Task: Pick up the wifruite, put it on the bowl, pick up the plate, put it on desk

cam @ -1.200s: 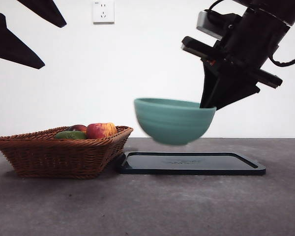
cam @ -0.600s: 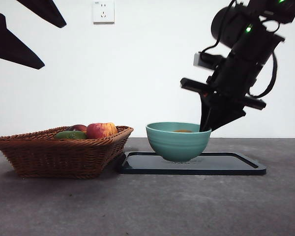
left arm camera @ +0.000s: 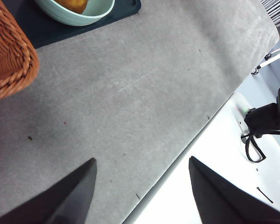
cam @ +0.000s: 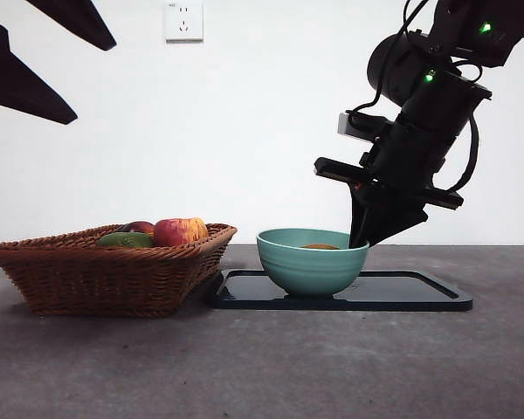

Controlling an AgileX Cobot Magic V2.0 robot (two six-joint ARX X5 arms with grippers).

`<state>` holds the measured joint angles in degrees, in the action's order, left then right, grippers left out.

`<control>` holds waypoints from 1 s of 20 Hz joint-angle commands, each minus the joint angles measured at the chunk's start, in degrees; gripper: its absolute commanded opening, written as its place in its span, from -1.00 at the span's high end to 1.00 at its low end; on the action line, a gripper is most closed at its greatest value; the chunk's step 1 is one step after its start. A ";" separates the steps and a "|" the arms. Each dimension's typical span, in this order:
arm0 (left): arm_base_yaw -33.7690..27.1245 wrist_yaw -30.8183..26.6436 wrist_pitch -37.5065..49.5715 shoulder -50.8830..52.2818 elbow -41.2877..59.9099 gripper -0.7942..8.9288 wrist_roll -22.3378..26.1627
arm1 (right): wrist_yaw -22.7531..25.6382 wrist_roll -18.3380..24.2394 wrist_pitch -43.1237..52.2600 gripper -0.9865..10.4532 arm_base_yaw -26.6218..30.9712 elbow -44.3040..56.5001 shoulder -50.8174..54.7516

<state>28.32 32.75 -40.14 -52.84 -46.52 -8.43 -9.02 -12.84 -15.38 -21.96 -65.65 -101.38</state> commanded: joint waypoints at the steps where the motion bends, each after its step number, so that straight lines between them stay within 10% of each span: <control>1: 0.37 0.09 0.07 -0.22 -0.44 0.19 0.22 | 0.02 0.44 0.46 0.78 -0.15 -1.36 -1.20; 4: 0.37 0.11 -0.61 -0.22 -0.44 0.19 0.24 | 0.02 -0.13 0.37 0.53 -0.22 -1.36 -1.20; 20: 0.37 0.09 -0.94 -0.22 -0.44 0.19 0.46 | -0.61 4.09 -20.44 0.53 -1.49 -1.97 26.32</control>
<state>28.32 32.75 -41.43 -52.84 -46.52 -8.43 -9.43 -10.15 -35.81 -23.00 -66.61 -74.96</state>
